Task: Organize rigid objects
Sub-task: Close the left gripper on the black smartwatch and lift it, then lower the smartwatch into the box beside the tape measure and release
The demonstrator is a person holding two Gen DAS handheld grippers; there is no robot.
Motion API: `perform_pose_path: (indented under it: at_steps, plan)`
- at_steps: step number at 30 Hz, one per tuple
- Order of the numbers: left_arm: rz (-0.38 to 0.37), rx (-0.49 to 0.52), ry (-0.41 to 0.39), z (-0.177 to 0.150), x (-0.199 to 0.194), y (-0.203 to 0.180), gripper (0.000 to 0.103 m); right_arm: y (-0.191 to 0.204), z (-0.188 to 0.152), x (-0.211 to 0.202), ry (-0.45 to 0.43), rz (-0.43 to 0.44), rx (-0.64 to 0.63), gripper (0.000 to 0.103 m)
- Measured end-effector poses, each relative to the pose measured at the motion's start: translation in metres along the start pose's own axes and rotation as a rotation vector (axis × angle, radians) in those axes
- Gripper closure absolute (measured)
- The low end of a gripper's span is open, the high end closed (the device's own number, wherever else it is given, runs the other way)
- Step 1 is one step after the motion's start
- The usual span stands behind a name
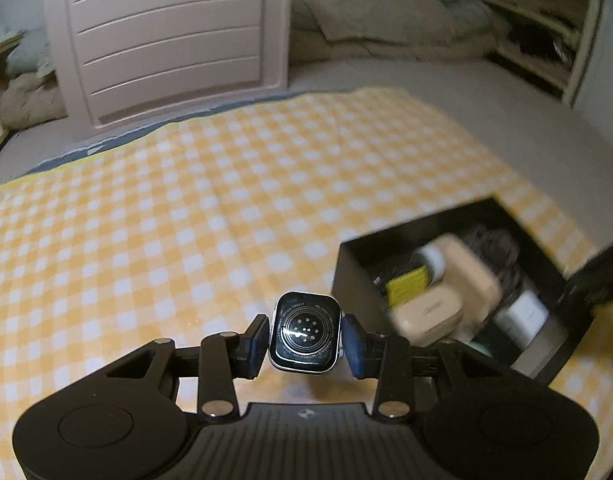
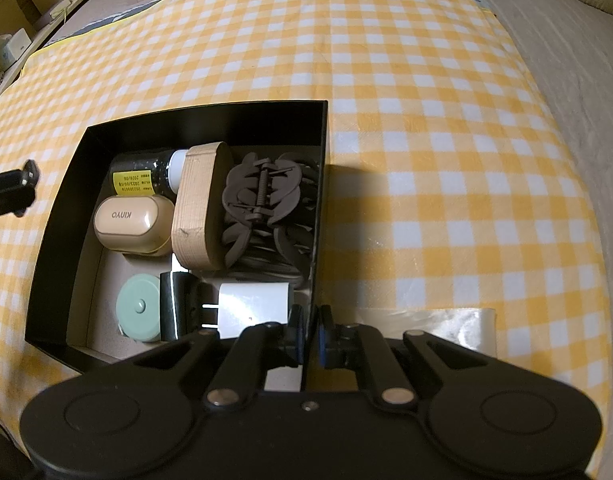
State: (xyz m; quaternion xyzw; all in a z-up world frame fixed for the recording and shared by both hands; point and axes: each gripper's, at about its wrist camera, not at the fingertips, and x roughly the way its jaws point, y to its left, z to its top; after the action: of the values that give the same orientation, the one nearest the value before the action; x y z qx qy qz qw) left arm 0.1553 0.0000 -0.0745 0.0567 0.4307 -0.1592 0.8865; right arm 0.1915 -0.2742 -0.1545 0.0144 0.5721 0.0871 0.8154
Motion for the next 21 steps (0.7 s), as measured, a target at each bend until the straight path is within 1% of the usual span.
perform_pose_path:
  at_steps: [2,4,8,10,14,19,21]
  plan:
    - [-0.017,-0.052,0.001,0.002,-0.006,-0.006,0.062,0.0,0.0,0.0,0.0,0.0,0.0,0.095]
    - [-0.043,-0.104,0.018,0.001,-0.01,-0.017,0.062,0.0,0.0,0.0,0.001,0.0,0.0,0.095]
    - [-0.103,-0.173,0.049,-0.005,-0.01,-0.038,0.062,0.0,0.0,0.0,0.0,0.0,-0.001,0.095]
    - [-0.111,-0.197,0.046,-0.01,-0.013,-0.046,0.062,0.0,0.0,0.0,0.0,0.0,0.0,0.095]
    - [-0.097,-0.233,0.045,-0.016,-0.015,-0.064,0.062,0.005,0.0,-0.004,-0.004,0.001,-0.003,0.095]
    - [-0.018,-0.283,0.058,-0.021,-0.008,-0.071,0.062,0.008,-0.003,-0.012,-0.01,0.002,-0.005,0.095]
    - [0.015,-0.281,0.05,-0.02,-0.008,-0.072,0.062,0.007,-0.003,-0.014,-0.011,0.005,-0.005,0.095]
